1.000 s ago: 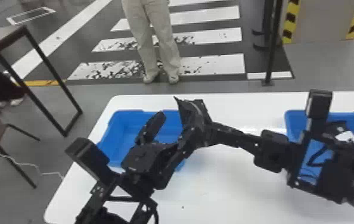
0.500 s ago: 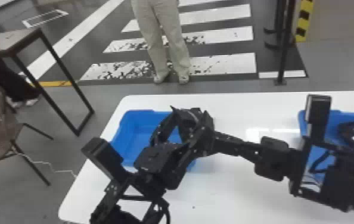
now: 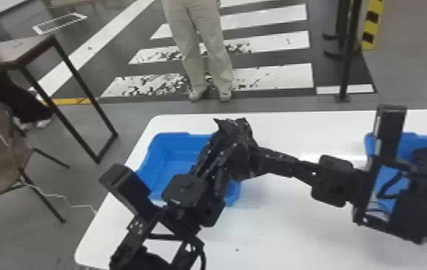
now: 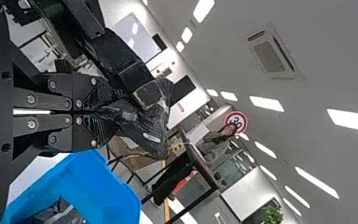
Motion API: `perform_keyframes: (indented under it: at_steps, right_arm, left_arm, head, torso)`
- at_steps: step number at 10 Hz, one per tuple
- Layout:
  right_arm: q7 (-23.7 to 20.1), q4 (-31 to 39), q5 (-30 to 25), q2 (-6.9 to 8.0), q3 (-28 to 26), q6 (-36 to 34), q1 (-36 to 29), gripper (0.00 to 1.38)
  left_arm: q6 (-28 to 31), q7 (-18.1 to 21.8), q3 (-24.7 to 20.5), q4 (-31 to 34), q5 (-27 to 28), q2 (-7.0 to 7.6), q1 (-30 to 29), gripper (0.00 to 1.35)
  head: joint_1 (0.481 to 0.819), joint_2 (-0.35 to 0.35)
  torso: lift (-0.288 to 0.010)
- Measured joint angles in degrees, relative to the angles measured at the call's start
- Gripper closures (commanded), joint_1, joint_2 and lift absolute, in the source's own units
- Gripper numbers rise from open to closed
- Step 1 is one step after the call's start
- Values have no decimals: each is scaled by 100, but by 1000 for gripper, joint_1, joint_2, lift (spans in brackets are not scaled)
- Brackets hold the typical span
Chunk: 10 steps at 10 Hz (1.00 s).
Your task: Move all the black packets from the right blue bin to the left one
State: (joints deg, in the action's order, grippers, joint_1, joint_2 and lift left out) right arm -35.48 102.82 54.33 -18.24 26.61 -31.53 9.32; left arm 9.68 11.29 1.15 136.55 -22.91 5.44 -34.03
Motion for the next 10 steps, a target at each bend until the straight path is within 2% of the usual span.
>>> perform_keyframes:
  at_steps: [1,2,3,4,6,9,10]
  right_arm:
    - [26,-107,-26,16,-2,102,105,1050]
    - [58,-207,-20,31,-5,213,201,826]
    - [73,-278,2,43,-26,305,257,367]
    - [62,-300,19,48,-83,369,246,98]
    - [58,-304,47,56,-316,392,-18,133]
    - [62,-153,-130,57,-801,282,-438,127]
    - [60,-110,-199,57,-901,257,-484,124]
  left_arm:
    - [-16,-2,-19,6,25,1,0,1223]
    - [-45,-17,-35,6,45,-1,0,1223]
    - [-126,-71,-70,6,110,-6,13,1223]
    - [-258,-174,-158,-46,257,-15,60,1223]
    - [-691,-411,-426,-681,667,-52,396,1223]
    - [-1373,-643,-930,-2863,1984,-69,1604,1184]
    - [-1501,-781,-1093,-3395,2245,-69,1869,662]
  head:
    - [695,306]
    - [695,301]
    - [695,300]
    - [689,307]
    - [686,326]
    - [695,350]
    - [695,350]
  torso:
    - [-140]
    - [-140]
    - [-140]
    - [-140]
    - [-140]
    - [-140]
    - [-140]
